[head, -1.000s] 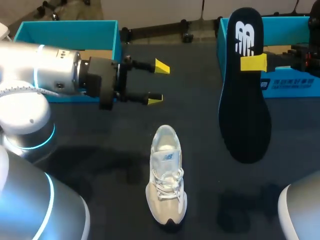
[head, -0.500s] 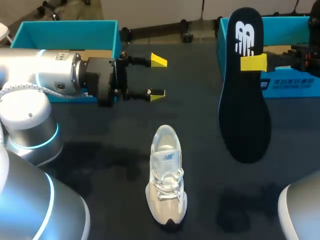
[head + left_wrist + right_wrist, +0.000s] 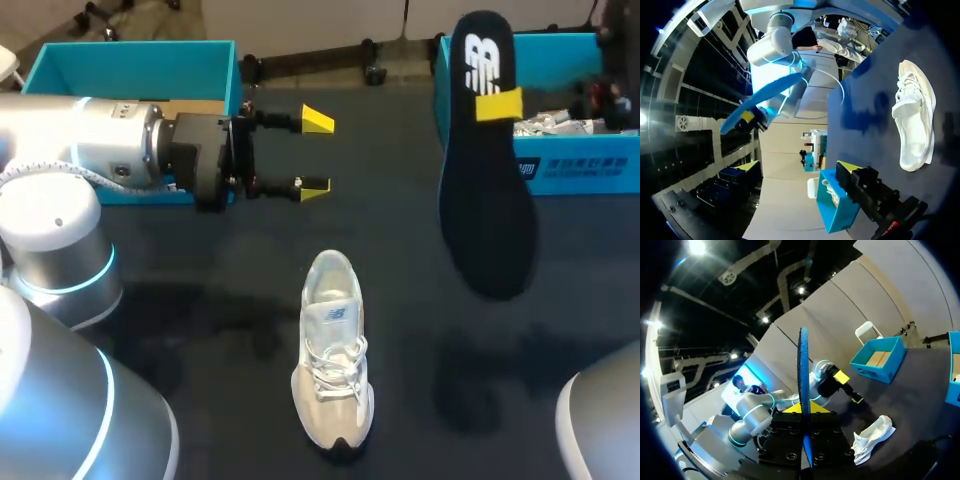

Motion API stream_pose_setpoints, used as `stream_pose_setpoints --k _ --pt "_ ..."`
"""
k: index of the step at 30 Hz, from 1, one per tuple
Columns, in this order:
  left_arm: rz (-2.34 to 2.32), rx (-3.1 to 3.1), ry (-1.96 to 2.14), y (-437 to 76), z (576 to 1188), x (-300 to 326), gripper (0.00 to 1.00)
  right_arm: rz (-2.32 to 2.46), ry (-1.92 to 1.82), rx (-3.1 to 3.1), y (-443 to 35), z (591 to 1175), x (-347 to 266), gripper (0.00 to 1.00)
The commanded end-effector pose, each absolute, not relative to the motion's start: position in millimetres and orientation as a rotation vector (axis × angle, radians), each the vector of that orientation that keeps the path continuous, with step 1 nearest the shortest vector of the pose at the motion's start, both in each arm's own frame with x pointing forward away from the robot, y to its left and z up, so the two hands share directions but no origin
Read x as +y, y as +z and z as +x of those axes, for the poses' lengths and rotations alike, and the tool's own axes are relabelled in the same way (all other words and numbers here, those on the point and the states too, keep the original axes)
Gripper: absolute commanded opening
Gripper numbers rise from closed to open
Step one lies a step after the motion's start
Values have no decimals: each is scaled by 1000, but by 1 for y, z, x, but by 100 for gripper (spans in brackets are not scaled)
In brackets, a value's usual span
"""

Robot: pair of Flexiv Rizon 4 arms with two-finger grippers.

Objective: Take the shoe out of the shoebox, open the shoe tongue, remove and reinsert the insole, then place the shoe into the shoebox

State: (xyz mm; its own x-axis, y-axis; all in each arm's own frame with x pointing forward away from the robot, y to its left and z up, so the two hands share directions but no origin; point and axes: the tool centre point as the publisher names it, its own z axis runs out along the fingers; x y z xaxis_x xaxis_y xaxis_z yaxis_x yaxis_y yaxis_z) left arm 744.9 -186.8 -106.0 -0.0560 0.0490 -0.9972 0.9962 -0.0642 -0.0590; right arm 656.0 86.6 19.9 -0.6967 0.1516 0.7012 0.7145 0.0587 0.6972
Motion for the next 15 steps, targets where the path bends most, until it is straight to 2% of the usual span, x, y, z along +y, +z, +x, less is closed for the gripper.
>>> stream_pose_setpoints --k 1,7,15 --pt "1265 1253 -1276 -107 745 -188 100 -783 -1513 -1921 12 745 97 0" --pt "1265 1253 -1276 -107 745 -188 100 -830 -1489 -1833 -6 784 106 0" --pt "1265 1253 -1276 -107 745 -188 100 -830 -1489 -1833 -6 784 106 0"
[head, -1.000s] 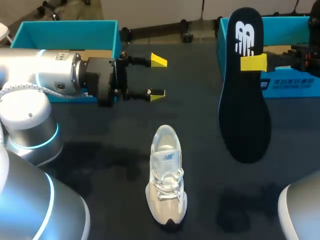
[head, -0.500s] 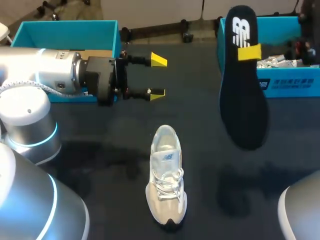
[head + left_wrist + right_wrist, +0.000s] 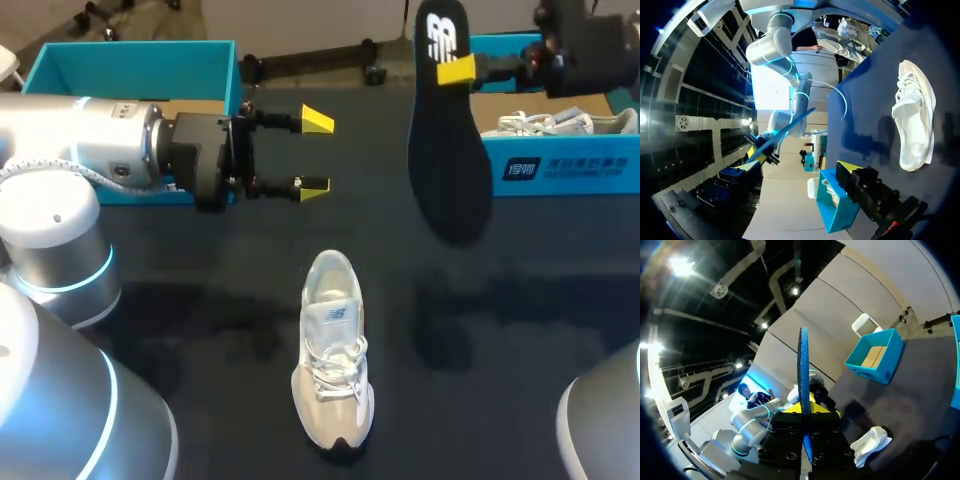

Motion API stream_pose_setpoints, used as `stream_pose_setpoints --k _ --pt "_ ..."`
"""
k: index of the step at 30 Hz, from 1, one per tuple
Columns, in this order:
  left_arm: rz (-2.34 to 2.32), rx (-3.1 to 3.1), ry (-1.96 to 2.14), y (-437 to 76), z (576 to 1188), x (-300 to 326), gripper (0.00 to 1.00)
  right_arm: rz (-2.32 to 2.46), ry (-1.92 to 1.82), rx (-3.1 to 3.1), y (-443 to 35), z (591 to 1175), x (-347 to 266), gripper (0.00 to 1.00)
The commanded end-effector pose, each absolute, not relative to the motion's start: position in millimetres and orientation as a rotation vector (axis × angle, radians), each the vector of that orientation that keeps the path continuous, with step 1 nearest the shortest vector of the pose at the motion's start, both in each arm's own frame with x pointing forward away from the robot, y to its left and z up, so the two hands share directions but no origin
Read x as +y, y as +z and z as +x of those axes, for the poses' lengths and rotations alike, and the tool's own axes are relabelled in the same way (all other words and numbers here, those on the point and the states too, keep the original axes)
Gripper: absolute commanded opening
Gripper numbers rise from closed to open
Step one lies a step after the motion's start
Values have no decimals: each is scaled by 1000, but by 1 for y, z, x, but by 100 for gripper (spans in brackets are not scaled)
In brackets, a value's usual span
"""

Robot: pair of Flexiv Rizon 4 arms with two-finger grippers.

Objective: Take the shoe out of the shoebox, open the shoe tongue, remove and reinsert the insole, then place the shoe into the shoebox

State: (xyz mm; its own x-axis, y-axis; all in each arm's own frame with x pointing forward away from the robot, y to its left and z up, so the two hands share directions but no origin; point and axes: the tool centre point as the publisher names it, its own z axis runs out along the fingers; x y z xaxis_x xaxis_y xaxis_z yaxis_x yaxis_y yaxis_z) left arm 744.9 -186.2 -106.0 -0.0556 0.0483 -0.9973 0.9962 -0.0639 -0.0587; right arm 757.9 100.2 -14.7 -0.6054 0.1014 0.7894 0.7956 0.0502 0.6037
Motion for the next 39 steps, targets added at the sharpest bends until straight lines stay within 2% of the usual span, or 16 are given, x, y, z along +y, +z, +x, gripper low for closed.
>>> stream_pose_setpoints --k 1,7,10,22,39 --pt "1265 1253 -1276 -107 745 -188 100 -830 -1489 -1833 -6 784 106 0" --pt "1265 1253 -1276 -107 745 -188 100 -830 -1489 -1833 -6 784 106 0" --pt "1265 1253 -1276 -107 745 -188 100 -905 -1376 -1739 -29 796 118 0" --pt "1265 1253 -1276 -107 745 -188 100 -1123 -1337 -1452 -84 812 140 0" --pt "1244 1253 -1268 -108 750 -188 100 -1145 -1304 -1385 -90 815 144 0"
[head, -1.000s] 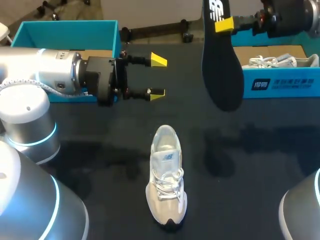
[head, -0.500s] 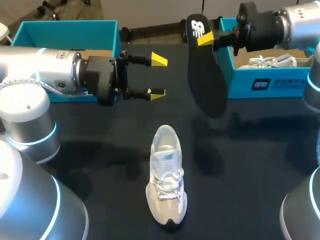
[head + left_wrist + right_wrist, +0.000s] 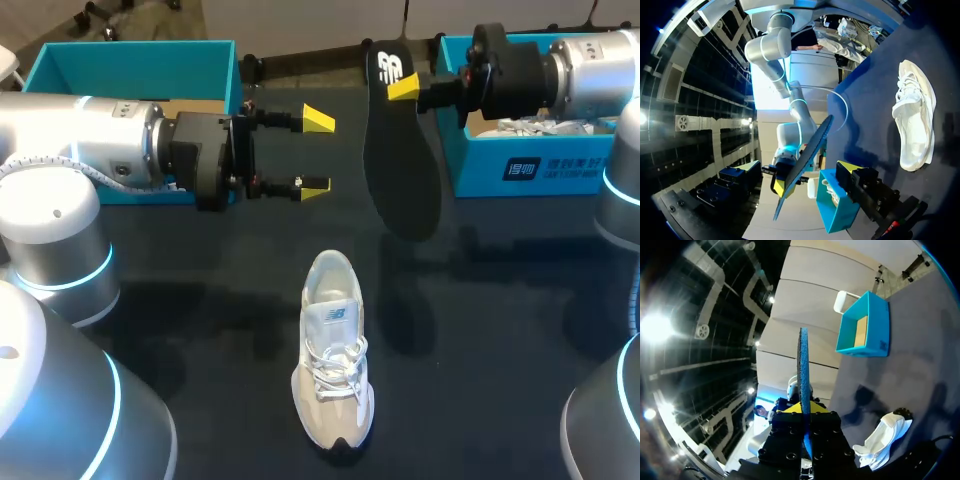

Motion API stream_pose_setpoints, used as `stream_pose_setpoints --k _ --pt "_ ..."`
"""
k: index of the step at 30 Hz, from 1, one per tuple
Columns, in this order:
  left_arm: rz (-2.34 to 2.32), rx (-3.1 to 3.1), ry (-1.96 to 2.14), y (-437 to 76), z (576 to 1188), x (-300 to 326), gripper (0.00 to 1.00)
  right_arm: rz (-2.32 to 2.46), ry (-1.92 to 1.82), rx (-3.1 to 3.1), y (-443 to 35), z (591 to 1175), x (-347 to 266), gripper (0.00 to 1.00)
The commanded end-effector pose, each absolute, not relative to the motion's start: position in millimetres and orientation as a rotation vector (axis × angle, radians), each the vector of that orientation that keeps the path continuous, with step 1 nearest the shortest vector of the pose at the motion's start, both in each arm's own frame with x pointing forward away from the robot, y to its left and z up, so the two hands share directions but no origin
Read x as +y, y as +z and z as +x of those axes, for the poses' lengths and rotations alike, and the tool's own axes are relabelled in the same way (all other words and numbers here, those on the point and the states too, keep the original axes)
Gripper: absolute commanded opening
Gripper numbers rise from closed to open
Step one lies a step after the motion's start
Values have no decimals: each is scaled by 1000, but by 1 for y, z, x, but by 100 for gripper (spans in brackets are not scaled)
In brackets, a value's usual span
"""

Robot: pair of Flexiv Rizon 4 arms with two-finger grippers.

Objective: Take the shoe out of the shoebox, open the shoe tongue, remove and reinsert the insole, then place the shoe into the shoebox

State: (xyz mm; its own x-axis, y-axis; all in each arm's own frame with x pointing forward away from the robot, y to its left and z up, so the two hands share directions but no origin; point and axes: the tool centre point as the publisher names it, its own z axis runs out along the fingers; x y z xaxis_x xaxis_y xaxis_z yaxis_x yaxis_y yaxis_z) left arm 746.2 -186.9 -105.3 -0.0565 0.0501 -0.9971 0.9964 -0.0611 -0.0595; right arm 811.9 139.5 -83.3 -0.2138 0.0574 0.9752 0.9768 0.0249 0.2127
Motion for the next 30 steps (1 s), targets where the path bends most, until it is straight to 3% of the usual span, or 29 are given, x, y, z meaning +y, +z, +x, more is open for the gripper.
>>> stream_pose_setpoints --k 1,30 --pt "1244 1249 -1269 -108 751 -188 100 -1151 -1295 -1374 -91 815 144 0" --pt "1167 1190 -1268 -130 782 -233 100 -1213 -1213 -1237 -106 816 151 0"
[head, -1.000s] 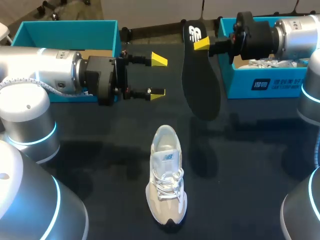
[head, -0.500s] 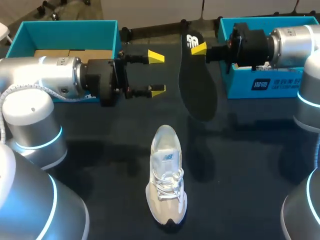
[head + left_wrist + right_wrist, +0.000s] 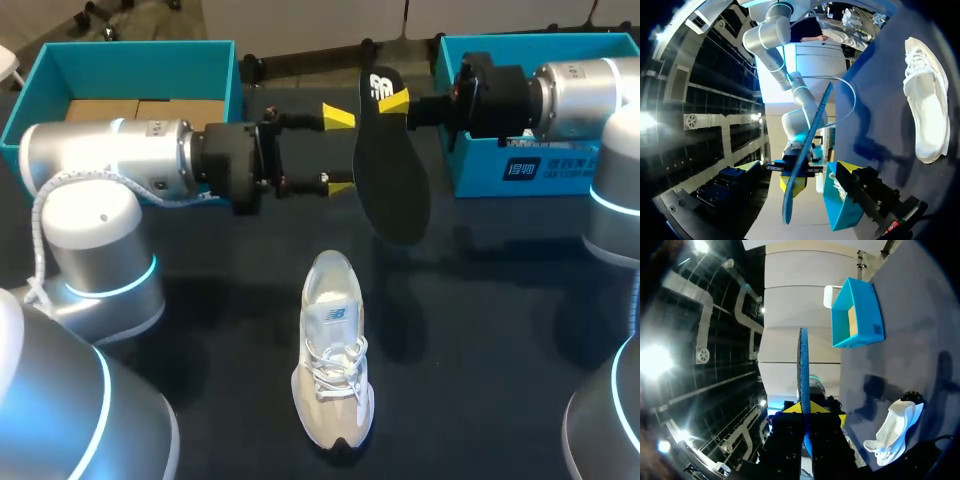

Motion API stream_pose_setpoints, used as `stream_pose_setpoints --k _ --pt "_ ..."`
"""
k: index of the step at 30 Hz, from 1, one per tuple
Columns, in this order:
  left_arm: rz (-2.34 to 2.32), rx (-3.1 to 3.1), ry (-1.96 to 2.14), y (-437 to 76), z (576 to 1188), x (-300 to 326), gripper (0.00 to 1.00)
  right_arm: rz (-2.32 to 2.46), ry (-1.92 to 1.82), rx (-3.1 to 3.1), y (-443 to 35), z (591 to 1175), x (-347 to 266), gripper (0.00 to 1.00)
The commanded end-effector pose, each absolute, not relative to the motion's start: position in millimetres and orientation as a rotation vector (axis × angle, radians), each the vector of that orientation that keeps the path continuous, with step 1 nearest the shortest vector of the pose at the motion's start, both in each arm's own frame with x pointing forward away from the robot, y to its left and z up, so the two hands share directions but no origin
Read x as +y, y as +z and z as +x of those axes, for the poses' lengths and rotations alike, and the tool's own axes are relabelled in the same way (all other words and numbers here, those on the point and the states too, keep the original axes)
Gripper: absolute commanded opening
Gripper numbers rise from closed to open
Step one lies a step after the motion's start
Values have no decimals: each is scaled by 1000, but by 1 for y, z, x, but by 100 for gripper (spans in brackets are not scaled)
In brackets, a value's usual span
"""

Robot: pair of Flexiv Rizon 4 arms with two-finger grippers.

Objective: Take the shoe out of the shoebox, open the shoe tongue, remove and reinsert the insole, then place the shoe into the shoebox

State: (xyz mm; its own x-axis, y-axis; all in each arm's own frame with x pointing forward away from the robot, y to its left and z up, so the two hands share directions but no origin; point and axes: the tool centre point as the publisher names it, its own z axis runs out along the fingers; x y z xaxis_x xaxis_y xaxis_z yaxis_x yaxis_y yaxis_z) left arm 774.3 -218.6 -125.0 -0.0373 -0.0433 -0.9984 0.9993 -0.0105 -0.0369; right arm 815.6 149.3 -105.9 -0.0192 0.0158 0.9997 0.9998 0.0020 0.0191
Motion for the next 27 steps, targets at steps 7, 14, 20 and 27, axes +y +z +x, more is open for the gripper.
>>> stream_pose_setpoints --k 7,14,20,27 --pt "1149 1191 -1288 -130 783 -243 100 -1213 -1213 -1237 -106 816 151 0" --pt "1160 1184 -1287 -126 774 -250 100 -1213 -1213 -1237 -106 816 151 0" --pt "1164 1173 -1281 -119 769 -250 100 -1213 -1213 -1237 -106 816 151 0" --pt "1168 1161 -1279 -112 767 -251 100 -1213 -1213 -1237 -106 816 151 0"
